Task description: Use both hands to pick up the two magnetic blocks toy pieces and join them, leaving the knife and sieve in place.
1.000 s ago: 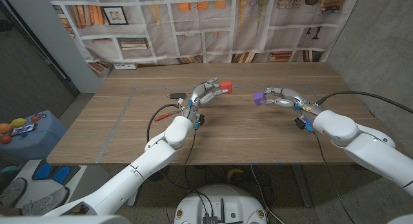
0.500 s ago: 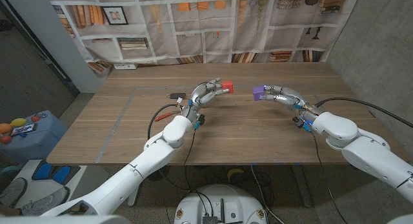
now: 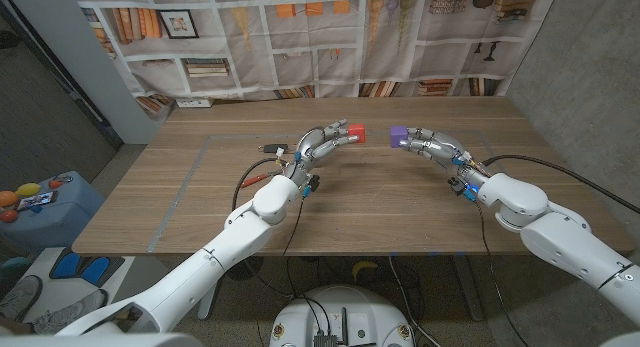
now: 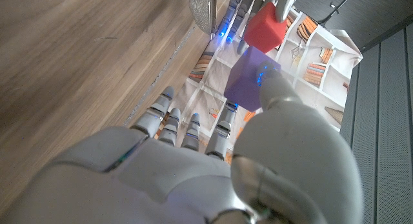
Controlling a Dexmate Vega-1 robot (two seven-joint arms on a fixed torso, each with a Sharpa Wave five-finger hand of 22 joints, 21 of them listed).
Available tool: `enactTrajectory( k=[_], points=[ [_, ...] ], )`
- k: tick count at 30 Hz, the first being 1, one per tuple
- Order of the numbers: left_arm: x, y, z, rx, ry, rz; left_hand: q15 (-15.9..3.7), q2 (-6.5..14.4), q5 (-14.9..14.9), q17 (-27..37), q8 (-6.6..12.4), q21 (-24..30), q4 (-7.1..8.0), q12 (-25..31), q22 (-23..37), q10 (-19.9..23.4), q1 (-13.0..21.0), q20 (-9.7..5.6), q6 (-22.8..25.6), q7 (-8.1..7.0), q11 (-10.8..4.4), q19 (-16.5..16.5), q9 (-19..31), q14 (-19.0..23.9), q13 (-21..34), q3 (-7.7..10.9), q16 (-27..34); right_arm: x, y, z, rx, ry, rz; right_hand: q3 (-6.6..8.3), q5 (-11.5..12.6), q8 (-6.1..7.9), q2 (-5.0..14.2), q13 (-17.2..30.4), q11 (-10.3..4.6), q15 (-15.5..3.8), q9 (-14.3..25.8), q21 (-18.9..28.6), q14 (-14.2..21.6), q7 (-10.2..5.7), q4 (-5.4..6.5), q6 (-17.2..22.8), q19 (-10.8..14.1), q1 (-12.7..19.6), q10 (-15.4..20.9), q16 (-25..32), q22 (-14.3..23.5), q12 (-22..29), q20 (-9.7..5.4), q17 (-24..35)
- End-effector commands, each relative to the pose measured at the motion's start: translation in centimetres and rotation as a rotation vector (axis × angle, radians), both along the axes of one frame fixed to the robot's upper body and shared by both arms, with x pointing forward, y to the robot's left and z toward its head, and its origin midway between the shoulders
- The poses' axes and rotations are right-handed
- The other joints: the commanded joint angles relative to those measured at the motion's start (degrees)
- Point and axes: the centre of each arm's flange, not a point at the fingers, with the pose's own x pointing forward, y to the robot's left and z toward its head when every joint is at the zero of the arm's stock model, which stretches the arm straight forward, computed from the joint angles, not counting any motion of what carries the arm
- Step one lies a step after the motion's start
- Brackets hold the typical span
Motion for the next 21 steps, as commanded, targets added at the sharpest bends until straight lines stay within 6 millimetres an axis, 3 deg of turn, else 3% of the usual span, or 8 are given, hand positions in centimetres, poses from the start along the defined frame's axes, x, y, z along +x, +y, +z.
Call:
enactTrajectory(
  k=[1, 21],
  points=[
    [0.24, -0.92, 0.06, 0.011, 0.015, -0.047, -0.47, 3.3, 0.2, 0.2, 0.22, 0.1, 0.05, 0.4, 0.2, 0.1, 2.6, -0.02, 2.9, -2.95, 0.16, -0.2, 0.2, -0.5, 0.1, 0.05, 0.1, 0.94, 0.80, -0.20, 0.040, 0.017, 0.045, -0.18, 0.5, 1.10, 1.72, -0.1, 0.49, 0.45, 0.1, -0.1, 0.1, -0.09, 0.03, 4.0, -0.1, -2.3, 0.4, 0.2, 0.2, -0.3, 0.32, 0.2],
    [0.24, -1.77, -0.41, 0.008, 0.031, -0.073, -0.34, 3.5, 0.2, 0.2, -0.02, 0.2, -0.01, 0.4, 0.2, 0.0, 2.6, 0.21, 3.0, -2.88, 0.35, -0.3, 0.3, -0.6, 0.1, -0.06, 0.2, 1.59, 1.22, -0.54, 0.052, 0.026, 0.060, -0.84, 0.9, 1.04, 1.73, -0.1, 0.66, 0.66, -0.6, -0.1, 0.1, 0.66, -0.12, 4.5, -0.3, -2.9, 0.7, 0.3, 0.2, -0.4, 0.42, 0.4]
  ],
)
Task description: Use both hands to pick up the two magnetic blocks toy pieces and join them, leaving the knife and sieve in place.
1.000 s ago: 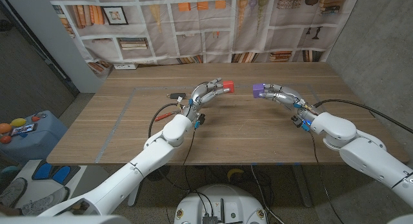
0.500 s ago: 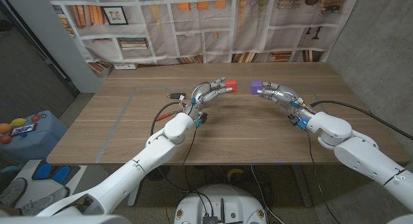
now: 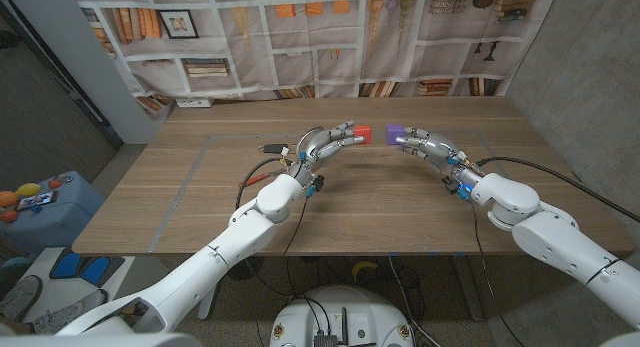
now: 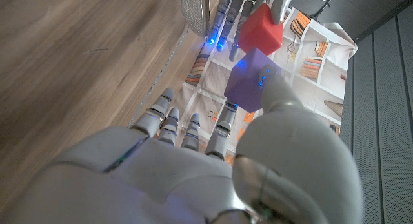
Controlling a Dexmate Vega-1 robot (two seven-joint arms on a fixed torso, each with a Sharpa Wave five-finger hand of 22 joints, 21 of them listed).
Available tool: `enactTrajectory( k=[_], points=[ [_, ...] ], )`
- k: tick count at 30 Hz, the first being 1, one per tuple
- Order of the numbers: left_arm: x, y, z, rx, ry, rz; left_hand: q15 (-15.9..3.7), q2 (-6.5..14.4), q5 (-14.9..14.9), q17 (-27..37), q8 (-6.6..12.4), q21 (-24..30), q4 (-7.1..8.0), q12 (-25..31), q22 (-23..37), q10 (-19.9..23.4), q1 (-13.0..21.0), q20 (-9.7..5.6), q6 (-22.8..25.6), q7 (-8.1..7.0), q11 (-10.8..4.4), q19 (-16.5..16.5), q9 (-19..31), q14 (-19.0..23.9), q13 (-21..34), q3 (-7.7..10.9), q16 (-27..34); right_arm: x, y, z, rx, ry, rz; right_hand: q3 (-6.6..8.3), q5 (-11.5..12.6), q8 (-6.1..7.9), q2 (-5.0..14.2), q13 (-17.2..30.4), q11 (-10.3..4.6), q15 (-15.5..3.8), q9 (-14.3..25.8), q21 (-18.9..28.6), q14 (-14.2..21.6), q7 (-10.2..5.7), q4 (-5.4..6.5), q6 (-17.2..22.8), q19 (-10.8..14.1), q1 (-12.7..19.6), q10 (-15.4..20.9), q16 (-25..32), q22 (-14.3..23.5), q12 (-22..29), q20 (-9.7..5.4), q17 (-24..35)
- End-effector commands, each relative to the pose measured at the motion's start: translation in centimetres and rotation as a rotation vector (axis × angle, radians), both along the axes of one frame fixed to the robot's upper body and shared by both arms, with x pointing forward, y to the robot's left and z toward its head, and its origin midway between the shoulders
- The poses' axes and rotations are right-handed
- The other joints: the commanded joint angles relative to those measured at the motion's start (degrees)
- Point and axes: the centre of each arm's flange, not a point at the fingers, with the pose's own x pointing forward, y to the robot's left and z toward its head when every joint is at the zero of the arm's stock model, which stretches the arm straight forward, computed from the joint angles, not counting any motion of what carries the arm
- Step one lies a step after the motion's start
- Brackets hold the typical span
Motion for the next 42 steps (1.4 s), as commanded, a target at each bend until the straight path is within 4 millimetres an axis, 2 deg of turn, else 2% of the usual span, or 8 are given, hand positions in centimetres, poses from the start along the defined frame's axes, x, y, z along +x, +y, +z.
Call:
enactTrajectory(
  k=[1, 26, 42],
  points=[
    [0.0, -0.6, -0.2, -0.001, 0.008, -0.022, -0.27, 3.2, 0.3, 0.2, 0.08, 0.2, 0.05, 0.4, 0.2, 0.0, 2.9, -0.02, 3.0, -2.87, 0.31, -0.1, 0.3, -0.1, 0.1, 0.04, 0.2, 0.5, 0.4, -0.3, 0.013, 0.004, 0.015, -0.24, 0.5, 1.03, 0.63, -0.1, 0.35, 0.38, 0.1, -0.1, -0.2, 0.68, 0.08, 4.5, 0.2, -0.3, 0.4, 0.3, 0.2, 0.0, -0.01, 0.2],
    [0.3, -1.4, -0.1, 0.001, 0.021, -0.041, -0.22, 3.4, 0.3, 0.2, -0.14, 0.3, -0.02, 0.4, 0.2, 0.1, 2.9, 0.12, 3.3, -2.86, 0.24, 0.0, 0.3, 0.0, 0.1, -0.13, 0.2, 0.9, 1.6, -0.2, 0.011, -0.008, 0.034, -0.57, 0.9, 0.86, 0.94, -0.1, 0.44, 0.27, -0.5, 0.0, -0.2, 0.34, -0.24, 4.6, 0.2, -0.2, 0.4, 0.3, 0.2, -0.2, 0.05, 0.3],
    [0.1, -1.3, -0.2, 0.022, 0.024, -0.037, -0.10, 3.5, 0.3, 0.2, -0.38, 0.4, -0.12, 0.4, 0.2, -0.1, 3.0, 0.34, 3.3, -2.89, 0.64, 0.0, 0.4, 0.0, 0.1, -0.20, 0.2, 0.9, 1.8, -0.1, -0.006, 0.000, 0.043, -0.87, 1.2, 0.76, 1.16, -0.1, 0.71, 0.63, -0.9, 0.1, -0.1, 0.81, -0.32, 4.7, 0.3, -0.3, 0.6, 0.3, 0.2, -0.3, 0.22, 0.4]
  ],
)
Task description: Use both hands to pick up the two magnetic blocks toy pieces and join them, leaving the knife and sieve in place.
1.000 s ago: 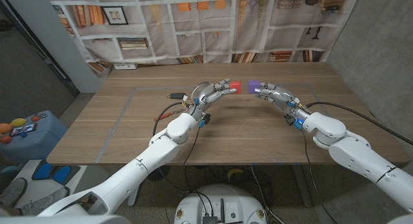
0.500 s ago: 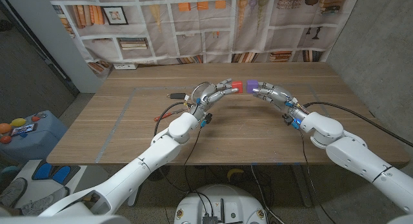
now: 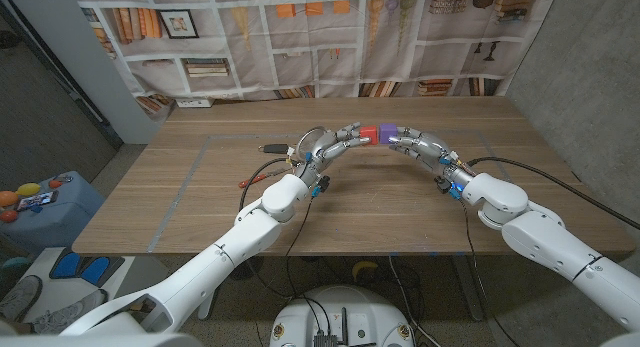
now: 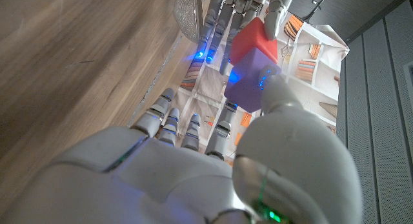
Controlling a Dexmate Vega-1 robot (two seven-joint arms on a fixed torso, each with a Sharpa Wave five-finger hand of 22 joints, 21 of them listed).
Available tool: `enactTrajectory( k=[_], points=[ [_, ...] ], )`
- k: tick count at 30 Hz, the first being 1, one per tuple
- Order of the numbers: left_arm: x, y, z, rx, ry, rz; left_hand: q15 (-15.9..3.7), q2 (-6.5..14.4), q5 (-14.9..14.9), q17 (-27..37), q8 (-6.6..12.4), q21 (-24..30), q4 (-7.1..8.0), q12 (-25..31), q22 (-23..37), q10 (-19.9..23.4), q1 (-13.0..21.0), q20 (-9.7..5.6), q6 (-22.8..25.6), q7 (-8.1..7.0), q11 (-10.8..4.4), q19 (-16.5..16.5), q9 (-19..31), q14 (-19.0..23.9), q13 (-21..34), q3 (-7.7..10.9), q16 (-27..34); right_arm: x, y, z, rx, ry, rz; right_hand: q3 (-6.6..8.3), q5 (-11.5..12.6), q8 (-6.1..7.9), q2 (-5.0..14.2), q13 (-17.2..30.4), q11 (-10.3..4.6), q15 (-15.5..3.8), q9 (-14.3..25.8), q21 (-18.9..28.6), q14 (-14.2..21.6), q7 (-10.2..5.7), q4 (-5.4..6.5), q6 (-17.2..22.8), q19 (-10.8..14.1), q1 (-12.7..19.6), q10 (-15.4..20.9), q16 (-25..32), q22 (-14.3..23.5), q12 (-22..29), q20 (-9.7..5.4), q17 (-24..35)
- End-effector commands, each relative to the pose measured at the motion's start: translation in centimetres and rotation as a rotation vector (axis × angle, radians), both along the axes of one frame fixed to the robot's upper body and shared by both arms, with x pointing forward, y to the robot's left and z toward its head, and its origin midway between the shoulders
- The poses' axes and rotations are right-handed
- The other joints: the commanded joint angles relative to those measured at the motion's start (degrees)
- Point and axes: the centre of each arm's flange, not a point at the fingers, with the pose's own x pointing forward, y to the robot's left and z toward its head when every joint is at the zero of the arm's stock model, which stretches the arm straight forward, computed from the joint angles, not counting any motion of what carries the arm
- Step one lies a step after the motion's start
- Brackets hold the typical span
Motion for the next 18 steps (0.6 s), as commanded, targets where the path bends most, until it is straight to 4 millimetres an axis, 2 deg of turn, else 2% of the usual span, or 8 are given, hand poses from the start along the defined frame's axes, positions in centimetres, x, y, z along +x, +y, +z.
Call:
enactTrajectory(
  k=[1, 7, 9, 18],
  points=[
    [-0.11, 0.01, -0.08, 0.023, 0.002, -0.002, -0.05, 3.6, 0.3, 0.2, -0.17, 0.4, -0.06, 0.1, 0.2, 0.0, 2.9, 0.35, 3.2, -2.93, 0.49, 0.0, 0.1, -0.1, 0.1, 0.03, 0.2, 0.04, 0.21, 0.12, -0.016, 0.008, 0.009, -0.24, 0.3, 0.78, 0.60, -0.1, 0.27, 0.63, 0.0, 0.1, -0.1, 0.84, -0.02, 4.8, 0.2, 0.3, 0.2, 0.3, 0.2, -0.3, 0.25, 0.2],
    [-0.07, 0.01, 0.17, 0.036, 0.000, -0.006, 0.03, 3.6, 0.3, 0.2, -0.70, 0.4, -0.08, 0.0, 0.2, -0.4, 3.0, 0.36, 2.1, -3.18, 0.63, 0.1, 0.2, -0.3, 0.2, -0.05, 0.2, -0.01, 0.26, 0.16, -0.018, 0.008, 0.008, -0.33, 0.4, 0.84, 0.64, -0.1, 0.38, 0.78, -0.1, 0.1, 0.1, 1.04, -0.04, 5.1, 0.3, 0.2, 0.3, 0.4, 0.2, -0.3, 0.37, 0.2],
    [-0.07, 0.01, 0.19, 0.039, 0.000, -0.007, 0.44, 3.6, 0.4, 0.2, -1.17, 0.4, -0.08, -0.1, 0.2, -0.9, 2.9, 0.47, 1.0, -3.20, 1.18, 0.0, 0.2, -0.4, 0.2, -0.12, 0.1, -0.03, 0.20, 0.15, -0.017, 0.010, 0.007, -0.37, 0.4, 0.83, 0.66, -0.1, 0.50, 0.77, -0.2, 0.1, 0.1, 1.05, -0.04, 5.1, 0.3, 0.2, 0.4, 0.4, 0.2, -0.3, 0.37, 0.2],
    [-0.23, 0.23, 0.36, 0.048, 0.001, -0.008, 1.17, 3.5, 0.4, 0.3, -2.90, 0.4, 0.08, -0.3, 0.2, -2.1, 2.5, 0.77, -2.9, -3.30, 1.90, -0.2, 0.3, -1.0, 0.2, -0.47, 0.1, -0.01, 0.14, 0.05, -0.022, 0.014, 0.009, -0.55, 0.6, 0.81, 0.80, -0.1, 0.62, 0.92, -0.4, 0.1, 0.3, 1.22, -0.06, 5.2, 0.4, 0.2, 0.6, 0.4, 0.2, -0.3, 0.42, 0.3]
  ],
)
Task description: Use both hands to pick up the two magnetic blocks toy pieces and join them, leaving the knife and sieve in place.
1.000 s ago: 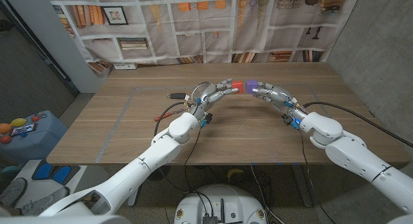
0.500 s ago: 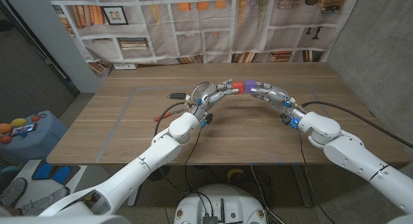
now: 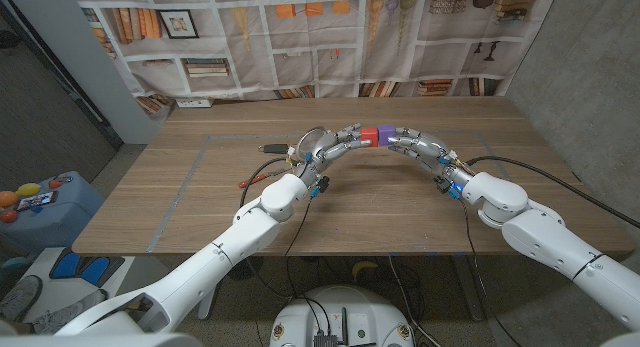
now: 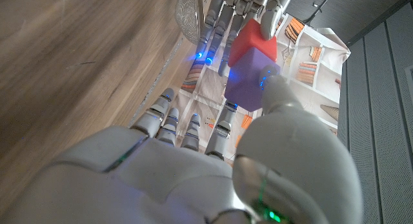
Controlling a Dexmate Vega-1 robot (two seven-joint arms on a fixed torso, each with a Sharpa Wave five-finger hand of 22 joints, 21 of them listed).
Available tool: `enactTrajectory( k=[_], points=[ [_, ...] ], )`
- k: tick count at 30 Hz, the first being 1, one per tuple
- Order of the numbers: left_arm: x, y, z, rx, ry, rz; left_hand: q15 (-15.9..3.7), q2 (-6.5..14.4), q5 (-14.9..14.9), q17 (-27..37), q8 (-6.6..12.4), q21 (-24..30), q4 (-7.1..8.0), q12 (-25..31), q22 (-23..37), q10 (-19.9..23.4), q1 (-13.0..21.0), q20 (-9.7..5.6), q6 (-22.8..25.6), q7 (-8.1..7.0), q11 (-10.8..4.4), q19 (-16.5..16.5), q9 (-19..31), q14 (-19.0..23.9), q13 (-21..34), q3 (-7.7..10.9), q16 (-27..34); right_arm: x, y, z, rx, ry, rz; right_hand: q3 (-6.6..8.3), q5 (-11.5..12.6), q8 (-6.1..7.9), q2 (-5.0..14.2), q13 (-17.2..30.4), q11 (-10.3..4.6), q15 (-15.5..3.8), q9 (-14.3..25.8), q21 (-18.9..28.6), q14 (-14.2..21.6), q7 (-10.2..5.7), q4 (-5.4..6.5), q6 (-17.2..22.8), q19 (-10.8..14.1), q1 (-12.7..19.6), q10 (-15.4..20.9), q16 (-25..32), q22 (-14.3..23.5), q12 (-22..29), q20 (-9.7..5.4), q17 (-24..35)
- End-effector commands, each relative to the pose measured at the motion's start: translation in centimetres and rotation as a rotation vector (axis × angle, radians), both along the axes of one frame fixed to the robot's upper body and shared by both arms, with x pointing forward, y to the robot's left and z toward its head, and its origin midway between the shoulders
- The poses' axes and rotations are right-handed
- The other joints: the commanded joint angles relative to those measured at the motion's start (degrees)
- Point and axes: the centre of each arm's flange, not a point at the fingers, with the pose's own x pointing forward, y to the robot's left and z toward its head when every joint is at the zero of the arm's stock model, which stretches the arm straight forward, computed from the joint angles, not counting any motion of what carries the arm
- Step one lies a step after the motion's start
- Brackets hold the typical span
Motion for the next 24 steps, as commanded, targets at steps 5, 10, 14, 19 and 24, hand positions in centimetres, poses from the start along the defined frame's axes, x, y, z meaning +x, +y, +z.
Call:
enactTrajectory(
  k=[5, 10, 14, 19, 24],
  points=[
    [-0.22, 0.28, 0.27, 0.020, 0.003, -0.011, 0.81, 1.8, 0.4, 0.3, -1.73, 0.3, 0.33, -0.1, 0.1, -1.3, 0.2, 0.63, -2.8, -0.47, 1.04, -0.3, 0.2, -0.8, 0.3, -0.63, 0.0, 0.04, 0.04, -0.18, -0.001, 0.004, 0.006, -0.32, 0.6, 0.78, 0.90, -0.1, 0.33, 0.40, -0.1, 0.1, 0.1, 1.21, 0.12, 5.2, 0.4, 0.2, 0.4, 0.4, 0.2, -0.3, 0.48, 0.3],
    [-0.26, 0.23, 0.20, 0.026, 0.009, -0.034, 1.71, 1.6, 0.3, 0.3, -3.23, 0.1, 0.52, -0.1, 0.1, -2.5, -0.8, 1.07, -6.2, 0.35, 2.23, -1.1, 0.1, -1.7, 0.3, -1.15, -0.1, 0.16, -0.03, -0.48, 0.019, 0.011, 0.010, -0.38, 0.7, 0.76, 1.01, -0.1, 0.27, 0.20, -0.2, 0.1, 0.1, 1.20, 0.11, 5.3, 0.4, 0.2, 0.4, 0.4, 0.2, -0.3, 0.42, 0.4],
    [-0.22, 0.18, 0.16, 0.030, 0.021, -0.047, 2.30, 1.5, 0.3, 0.3, -3.91, 0.1, 0.60, -0.1, 0.1, -3.3, -1.4, 1.42, -8.1, 0.70, 3.75, -1.6, 0.0, -2.6, 0.3, -1.44, -0.2, 0.15, -0.04, -0.50, 0.010, 0.009, 0.005, -0.42, 0.8, 0.80, 1.12, -0.1, 0.24, 0.14, -0.3, 0.1, 0.0, 1.20, 0.10, 5.4, 0.3, 0.2, 0.4, 0.4, 0.2, -0.3, 0.32, 0.4],
    [-0.14, 0.27, 0.21, 0.041, 0.024, -0.060, 3.00, 1.5, 0.3, 0.3, -4.36, 0.0, 0.68, -0.1, 0.1, -4.2, -2.0, 1.84, -9.8, 1.38, 4.58, -2.3, -0.2, -3.7, 0.3, -1.67, -0.3, 0.23, -0.09, -0.53, 0.014, 0.011, -0.004, -0.47, 0.9, 0.88, 1.27, -0.1, 0.15, 0.05, -0.4, 0.0, -0.2, 1.19, 0.07, 5.7, 0.2, 0.2, 0.4, 0.3, 0.2, -0.4, 0.23, 0.4],
    [-0.12, 0.47, 0.33, 0.057, 0.029, -0.067, 3.35, 0.6, 0.3, 0.3, -4.58, -0.1, 0.35, -0.2, 0.1, -5.3, -2.4, 1.84, -11.5, 1.57, 4.95, -3.0, -0.4, -4.8, 0.3, -2.03, -0.3, 0.32, -0.10, -0.63, 0.016, 0.014, -0.006, -0.49, 1.0, 0.86, 1.43, -0.1, 0.20, 0.11, -0.5, 0.1, -0.1, 1.23, 0.02, 5.7, 0.3, 0.3, 0.4, 0.3, 0.2, -0.4, 0.21, 0.5]
  ],
)
